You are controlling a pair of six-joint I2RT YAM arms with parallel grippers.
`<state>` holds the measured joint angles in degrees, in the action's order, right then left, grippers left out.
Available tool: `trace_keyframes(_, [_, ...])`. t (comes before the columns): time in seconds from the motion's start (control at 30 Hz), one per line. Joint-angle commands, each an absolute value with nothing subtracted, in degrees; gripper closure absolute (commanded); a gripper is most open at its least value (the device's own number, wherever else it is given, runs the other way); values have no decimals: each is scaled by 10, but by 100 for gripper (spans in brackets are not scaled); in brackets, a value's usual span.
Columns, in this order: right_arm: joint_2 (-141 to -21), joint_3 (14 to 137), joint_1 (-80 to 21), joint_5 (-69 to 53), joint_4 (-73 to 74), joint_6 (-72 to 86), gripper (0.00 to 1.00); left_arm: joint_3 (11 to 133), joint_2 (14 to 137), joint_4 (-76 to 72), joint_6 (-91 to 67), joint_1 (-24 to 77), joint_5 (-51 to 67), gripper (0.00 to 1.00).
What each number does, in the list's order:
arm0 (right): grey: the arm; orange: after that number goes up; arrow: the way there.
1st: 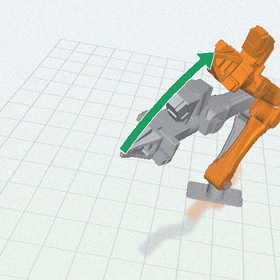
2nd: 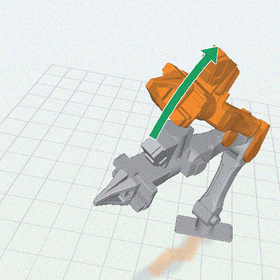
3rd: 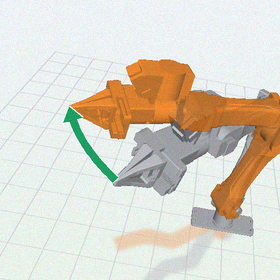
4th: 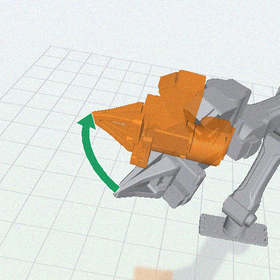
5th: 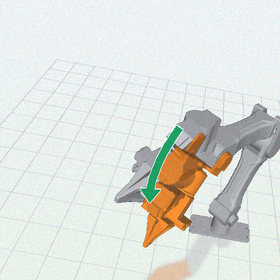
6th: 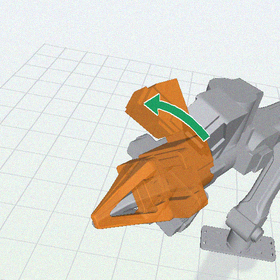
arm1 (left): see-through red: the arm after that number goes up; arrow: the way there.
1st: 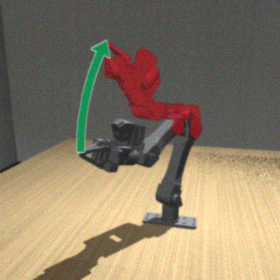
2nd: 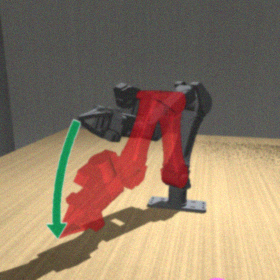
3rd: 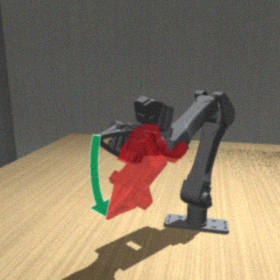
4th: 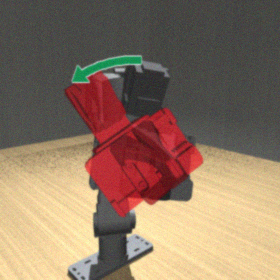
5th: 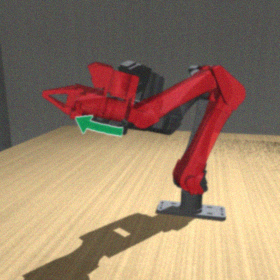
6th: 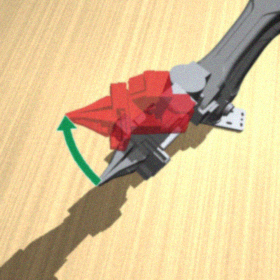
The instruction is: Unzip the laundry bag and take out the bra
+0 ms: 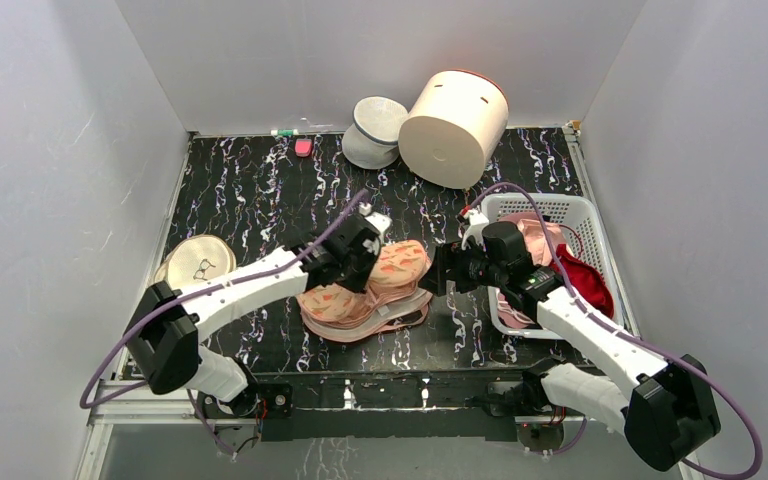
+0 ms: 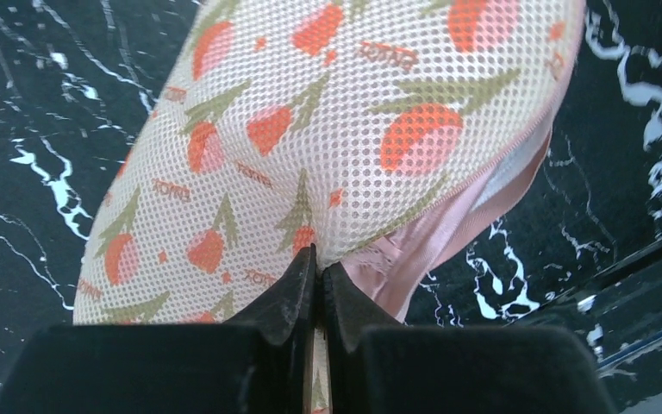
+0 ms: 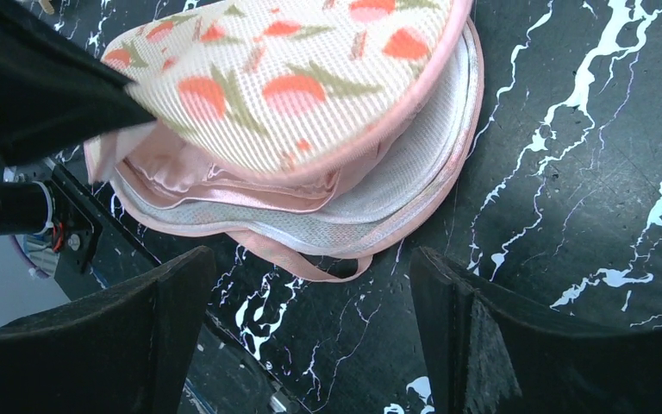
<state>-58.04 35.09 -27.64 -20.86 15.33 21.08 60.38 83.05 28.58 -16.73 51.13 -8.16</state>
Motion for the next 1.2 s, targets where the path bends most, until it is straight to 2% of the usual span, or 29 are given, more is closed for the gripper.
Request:
trace_keyframes(0.0, [-572, 372, -276, -208, 140, 209, 17, 617, 779, 266, -193, 440, -23, 100])
trace_keyframes(0.17, [-595, 364, -282, -238, 120, 212, 19, 615, 757, 241, -216, 356, 44, 100])
trace_keyframes(0.23, [-625, 363, -318, -240, 97, 229, 22, 605, 755, 218, -255, 286, 95, 100])
trace_keyframes(0.47, [-691, 356, -396, -218, 52, 260, 35, 586, 762, 197, -301, 192, 130, 100])
trace_keyframes(0.57, [-713, 346, -419, -210, 19, 274, 36, 584, 774, 198, -302, 170, 141, 100])
trace_keyframes(0.8, [-751, 346, -421, -142, -6, 279, 37, 566, 781, 211, -297, 146, 117, 100])
trace_keyframes(1.03, [-817, 400, -420, -54, 28, 263, 52, 560, 778, 244, -261, 142, 34, 98])
trace_keyframes(1.17, [-838, 419, -406, 3, 57, 255, 54, 560, 781, 269, -255, 142, -28, 97])
